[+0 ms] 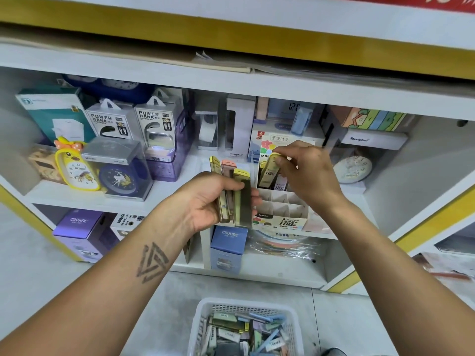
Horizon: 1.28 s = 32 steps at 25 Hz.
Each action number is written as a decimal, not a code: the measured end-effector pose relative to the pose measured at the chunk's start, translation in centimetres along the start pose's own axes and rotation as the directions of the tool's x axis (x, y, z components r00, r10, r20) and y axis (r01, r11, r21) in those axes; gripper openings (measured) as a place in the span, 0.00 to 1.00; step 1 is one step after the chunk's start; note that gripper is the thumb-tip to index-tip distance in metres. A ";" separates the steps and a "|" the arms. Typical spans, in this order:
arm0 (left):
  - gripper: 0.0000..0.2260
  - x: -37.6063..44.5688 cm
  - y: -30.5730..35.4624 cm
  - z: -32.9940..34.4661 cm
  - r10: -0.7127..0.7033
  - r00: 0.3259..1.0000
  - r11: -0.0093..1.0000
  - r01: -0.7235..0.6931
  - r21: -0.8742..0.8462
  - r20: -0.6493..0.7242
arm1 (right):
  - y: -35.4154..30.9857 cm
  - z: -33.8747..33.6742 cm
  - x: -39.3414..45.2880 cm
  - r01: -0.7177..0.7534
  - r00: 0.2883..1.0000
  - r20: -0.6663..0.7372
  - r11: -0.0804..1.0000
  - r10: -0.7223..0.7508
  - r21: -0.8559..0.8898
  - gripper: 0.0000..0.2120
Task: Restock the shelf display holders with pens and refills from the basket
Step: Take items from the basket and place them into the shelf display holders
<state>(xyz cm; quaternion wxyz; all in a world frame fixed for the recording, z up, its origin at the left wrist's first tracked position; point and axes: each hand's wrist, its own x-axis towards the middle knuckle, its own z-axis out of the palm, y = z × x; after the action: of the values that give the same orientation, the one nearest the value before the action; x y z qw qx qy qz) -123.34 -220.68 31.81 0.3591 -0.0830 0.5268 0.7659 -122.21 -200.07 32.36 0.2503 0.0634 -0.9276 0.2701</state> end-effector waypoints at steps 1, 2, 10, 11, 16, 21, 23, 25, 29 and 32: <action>0.10 0.0 -0.1 0.0 0.006 1.000 1.000 -0.007 0.016 0.015 | 0.0 0.2 -0.1 0.030 1.000 -0.002 0.997 -0.030 -0.076 0.08; 0.10 0.0 -0.1 0.0 0.010 1.000 1.000 -0.011 0.025 0.030 | -0.1 0.4 -0.2 0.032 0.999 0.009 0.991 -0.031 -0.132 0.08; 0.09 -0.1 -0.3 0.3 0.048 0.994 0.998 -0.052 0.041 0.094 | -2.4 0.3 0.2 -0.366 0.918 0.298 0.850 0.263 0.378 0.06; 0.09 -0.2 -0.3 0.3 0.049 0.994 0.998 -0.054 0.044 0.097 | -2.7 0.3 0.0 -0.438 0.881 0.381 0.787 0.280 0.434 0.07; 0.09 -0.2 -0.2 0.4 0.014 0.998 0.999 -0.016 0.028 0.055 | -2.7 -1.5 0.1 -0.527 0.850 0.377 0.597 0.368 0.605 0.04; 0.10 0.2 -0.1 0.0 -0.028 0.996 1.000 0.028 0.004 -0.083 | -0.8 -3.3 0.2 -0.443 0.893 0.216 0.686 0.394 0.578 0.03; 0.10 0.2 -0.1 0.0 -0.037 0.995 0.999 0.036 -0.005 -0.094 | -0.5 -3.2 0.1 -0.431 0.899 0.204 0.703 0.388 0.565 0.06; 0.11 0.2 -0.1 0.1 -0.042 0.996 0.999 0.041 -0.010 -0.080 | -0.3 -2.7 0.1 -0.431 0.901 0.222 0.704 0.373 0.564 0.08; 0.11 0.1 -0.3 0.3 -0.051 0.998 0.999 0.051 0.007 -0.036 | -0.6 -0.9 0.1 -0.347 0.937 0.153 0.799 0.313 0.491 0.06; 0.10 -0.2 -0.3 0.3 -0.052 0.999 0.998 0.052 0.031 0.005 | -0.9 0.0 -0.2 -0.251 0.968 0.066 0.902 0.244 0.350 0.07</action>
<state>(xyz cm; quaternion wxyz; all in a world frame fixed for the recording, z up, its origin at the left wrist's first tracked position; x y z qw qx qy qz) -122.92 -220.41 31.83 0.3814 -0.0890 0.5353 0.7484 -121.87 -200.83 32.66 0.1886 -0.0078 -0.8664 0.4623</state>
